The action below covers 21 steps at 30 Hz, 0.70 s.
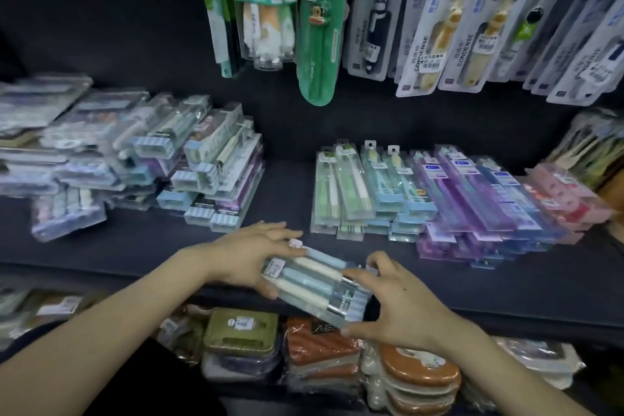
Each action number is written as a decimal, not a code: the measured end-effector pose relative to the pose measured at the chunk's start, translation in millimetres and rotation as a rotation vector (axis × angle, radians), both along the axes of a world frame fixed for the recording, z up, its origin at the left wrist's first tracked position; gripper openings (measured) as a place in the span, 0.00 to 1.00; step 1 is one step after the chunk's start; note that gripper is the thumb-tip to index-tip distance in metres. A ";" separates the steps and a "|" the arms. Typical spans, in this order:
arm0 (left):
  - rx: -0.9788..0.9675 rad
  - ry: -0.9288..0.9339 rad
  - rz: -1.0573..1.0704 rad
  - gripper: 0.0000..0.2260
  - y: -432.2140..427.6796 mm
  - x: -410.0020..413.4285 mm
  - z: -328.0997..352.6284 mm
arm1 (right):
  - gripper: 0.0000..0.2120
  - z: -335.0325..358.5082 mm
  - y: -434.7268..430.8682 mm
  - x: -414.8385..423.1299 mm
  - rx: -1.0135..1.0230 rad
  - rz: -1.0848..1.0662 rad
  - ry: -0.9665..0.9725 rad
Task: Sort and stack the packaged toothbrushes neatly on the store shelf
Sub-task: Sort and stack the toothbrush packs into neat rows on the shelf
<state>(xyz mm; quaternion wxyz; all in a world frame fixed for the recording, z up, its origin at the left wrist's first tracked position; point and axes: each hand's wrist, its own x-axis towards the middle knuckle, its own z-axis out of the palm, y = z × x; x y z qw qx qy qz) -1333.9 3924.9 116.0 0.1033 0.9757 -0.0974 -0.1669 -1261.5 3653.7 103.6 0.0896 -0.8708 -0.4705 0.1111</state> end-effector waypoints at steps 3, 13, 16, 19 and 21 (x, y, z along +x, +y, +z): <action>0.022 -0.033 -0.027 0.34 -1.3 12.9 3.0 | 0.43 2.6 1.3 -6.2 -0.012 -0.037 -0.016; -0.103 -0.523 0.431 0.24 2.4 -31.0 -23.7 | 0.32 0.4 32.0 -34.6 0.005 -0.059 -0.130; -0.376 -0.500 0.624 0.20 -5.5 -48.6 -28.9 | 0.30 -2.6 48.4 -39.5 0.024 -0.087 -0.180; -0.486 -0.389 0.582 0.28 -14.3 -55.0 -31.0 | 0.30 -4.3 71.7 -36.4 0.060 -0.126 -0.183; -0.441 -0.365 0.524 0.34 -17.7 -52.3 -33.0 | 0.29 -5.8 86.1 -33.3 0.077 -0.148 -0.180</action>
